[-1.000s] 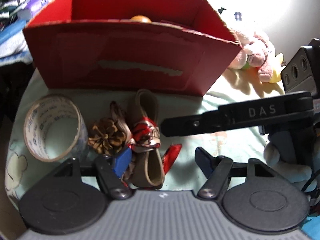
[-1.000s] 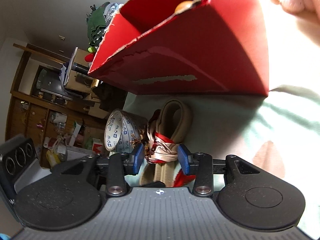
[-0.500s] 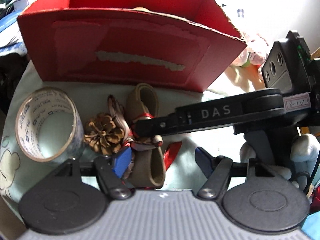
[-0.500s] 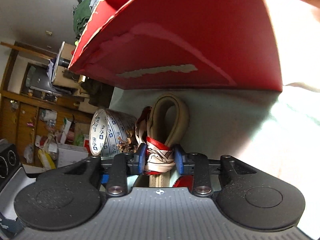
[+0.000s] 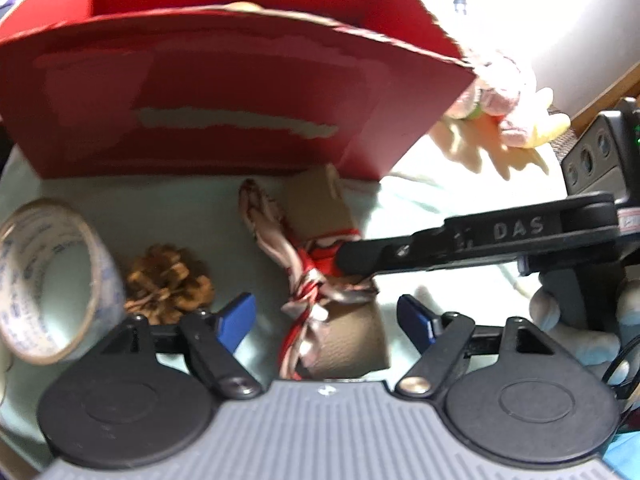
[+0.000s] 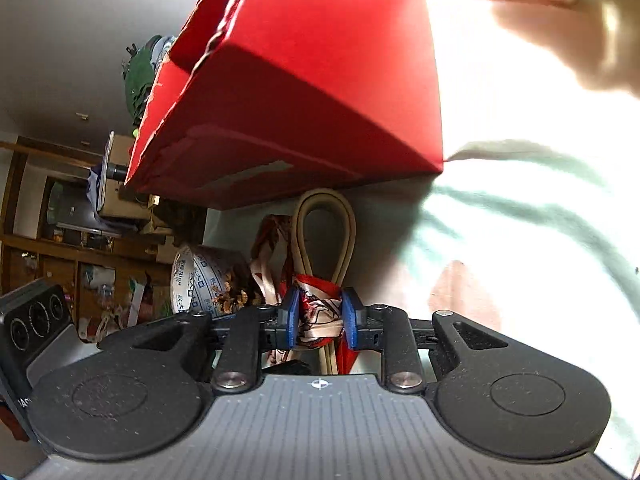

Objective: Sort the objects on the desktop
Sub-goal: 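Grasp the beige strap tied with red ribbon with the right tool, then lift the beige strap with the right tool over the cardboard box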

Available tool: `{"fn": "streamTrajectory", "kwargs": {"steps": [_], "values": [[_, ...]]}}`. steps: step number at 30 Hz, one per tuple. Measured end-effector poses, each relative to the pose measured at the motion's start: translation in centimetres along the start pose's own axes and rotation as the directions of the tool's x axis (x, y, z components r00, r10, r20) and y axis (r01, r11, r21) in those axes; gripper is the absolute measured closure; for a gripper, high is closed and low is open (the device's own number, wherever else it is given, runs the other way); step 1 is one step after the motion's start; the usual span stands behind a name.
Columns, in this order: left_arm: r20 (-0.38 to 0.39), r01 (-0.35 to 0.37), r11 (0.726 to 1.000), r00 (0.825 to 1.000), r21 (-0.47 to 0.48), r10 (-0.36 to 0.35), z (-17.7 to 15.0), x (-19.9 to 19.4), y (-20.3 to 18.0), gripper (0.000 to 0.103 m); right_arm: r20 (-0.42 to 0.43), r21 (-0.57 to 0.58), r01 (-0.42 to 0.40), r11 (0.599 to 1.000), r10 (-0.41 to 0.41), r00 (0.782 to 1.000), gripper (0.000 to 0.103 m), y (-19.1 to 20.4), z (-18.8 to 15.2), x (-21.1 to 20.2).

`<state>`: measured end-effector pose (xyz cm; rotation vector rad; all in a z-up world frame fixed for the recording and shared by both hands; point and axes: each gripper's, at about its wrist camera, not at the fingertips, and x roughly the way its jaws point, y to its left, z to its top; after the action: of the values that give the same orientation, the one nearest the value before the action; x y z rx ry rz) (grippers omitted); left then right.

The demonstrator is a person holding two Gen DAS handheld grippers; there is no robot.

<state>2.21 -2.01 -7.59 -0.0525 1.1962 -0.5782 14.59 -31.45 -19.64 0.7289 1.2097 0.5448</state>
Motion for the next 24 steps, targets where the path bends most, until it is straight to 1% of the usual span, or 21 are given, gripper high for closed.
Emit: {"fn": "streamTrajectory", "kwargs": {"steps": [4,6,9,11,12,13,14,15,16,20,24], "values": [[-0.014,-0.009,1.0,1.0,0.03,0.009,0.9,1.2,-1.1,0.024,-0.005,0.032,-0.013,0.999,0.013,1.0,0.072,-0.4,0.2,0.3],[-0.017,-0.008,0.999,1.0,0.048,0.009,1.2,1.4,-1.6,0.024,-0.01,0.035,-0.01,0.999,0.01,1.0,0.067,-0.4,0.3,0.6],[-0.023,-0.04,0.994,0.999,0.097,0.043,1.4,1.8,-2.6,0.025,-0.017,0.029,-0.005,1.0,0.005,1.0,0.066,-0.4,0.4,0.9],[-0.035,-0.064,0.991,0.997,0.117,0.068,1.4,2.2,-3.0,0.025,-0.029,0.043,-0.002,0.999,0.003,1.0,0.061,-0.7,0.4,1.1],[-0.043,-0.072,0.989,0.996,0.125,0.078,1.4,2.4,-3.1,0.025,-0.037,0.048,-0.006,0.999,0.007,0.999,0.061,-0.9,0.4,1.2],[-0.049,-0.079,0.988,0.995,0.134,0.086,1.4,2.5,-3.3,0.025,-0.038,0.051,-0.011,0.999,0.013,0.999,0.061,-1.0,0.4,1.1],[-0.05,-0.085,0.986,0.994,0.146,0.093,1.3,2.6,-3.5,0.025,-0.044,0.049,-0.01,0.999,0.012,0.999,0.064,-1.1,0.5,1.0],[-0.052,-0.088,0.984,0.994,0.158,0.097,1.3,2.6,-3.7,0.026,-0.048,0.05,-0.013,0.999,0.015,0.999,0.07,-1.3,0.5,0.9],[-0.056,-0.086,0.982,0.994,0.167,0.096,1.2,2.6,-3.9,0.028,-0.051,0.06,-0.029,0.998,0.032,0.998,0.074,-1.5,0.5,0.7],[-0.067,-0.071,0.976,0.994,0.207,0.086,1.2,2.6,-5.2,0.029,-0.04,0.072,-0.025,0.997,0.028,0.999,0.076,-2.4,0.2,-0.6],[-0.091,-0.009,0.972,0.995,0.236,0.031,1.4,2.4,-6.8,0.033,-0.013,0.093,0.005,0.996,-0.004,1.0,0.076,-3.9,0.0,-3.3]]}}
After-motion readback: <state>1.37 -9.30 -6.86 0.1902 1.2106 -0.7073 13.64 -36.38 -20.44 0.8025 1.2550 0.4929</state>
